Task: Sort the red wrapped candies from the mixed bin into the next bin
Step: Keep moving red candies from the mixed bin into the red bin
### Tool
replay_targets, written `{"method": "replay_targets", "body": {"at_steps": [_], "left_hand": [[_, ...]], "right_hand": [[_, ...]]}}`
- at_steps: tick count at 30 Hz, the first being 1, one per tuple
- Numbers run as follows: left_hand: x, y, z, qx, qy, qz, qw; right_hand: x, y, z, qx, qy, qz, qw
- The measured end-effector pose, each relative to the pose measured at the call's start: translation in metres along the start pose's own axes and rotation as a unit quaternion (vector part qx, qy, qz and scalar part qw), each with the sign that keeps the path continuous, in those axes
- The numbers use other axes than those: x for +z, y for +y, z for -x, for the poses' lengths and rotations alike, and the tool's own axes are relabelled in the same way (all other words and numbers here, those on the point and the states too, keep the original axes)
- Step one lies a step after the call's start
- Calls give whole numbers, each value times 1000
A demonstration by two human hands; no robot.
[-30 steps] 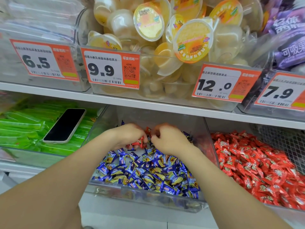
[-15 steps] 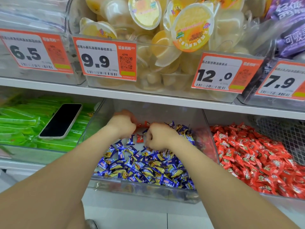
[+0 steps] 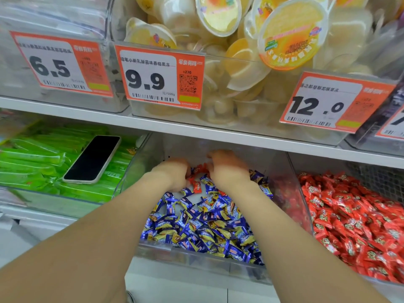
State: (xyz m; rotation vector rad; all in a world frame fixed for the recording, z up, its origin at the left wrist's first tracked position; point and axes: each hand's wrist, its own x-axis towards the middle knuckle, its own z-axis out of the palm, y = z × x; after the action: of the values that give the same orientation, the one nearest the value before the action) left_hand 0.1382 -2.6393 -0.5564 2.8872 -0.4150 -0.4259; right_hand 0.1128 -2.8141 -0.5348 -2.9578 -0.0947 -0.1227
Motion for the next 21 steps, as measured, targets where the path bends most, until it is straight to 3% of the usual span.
{"method": "replay_targets", "body": {"at_steps": [5,11,16,19,21], "left_hand": [[4,5,6,49,8,-4,999],[6,0,6,86,15,20,996],[6,8,6,89,-11,-33,995],[1,12,11,74,-16,-57,996],[-3,13,15,69,-23,-65,995]], "right_hand": [[14,-8,-4,-56,-110,96,988],[18,-7,-12,-67,-143,70,985],[8,1,-9,-36,-159,-64,985],[-9,4,-4,81,-94,-194,973],[-22,4,4,148,-58,-295,942]]}}
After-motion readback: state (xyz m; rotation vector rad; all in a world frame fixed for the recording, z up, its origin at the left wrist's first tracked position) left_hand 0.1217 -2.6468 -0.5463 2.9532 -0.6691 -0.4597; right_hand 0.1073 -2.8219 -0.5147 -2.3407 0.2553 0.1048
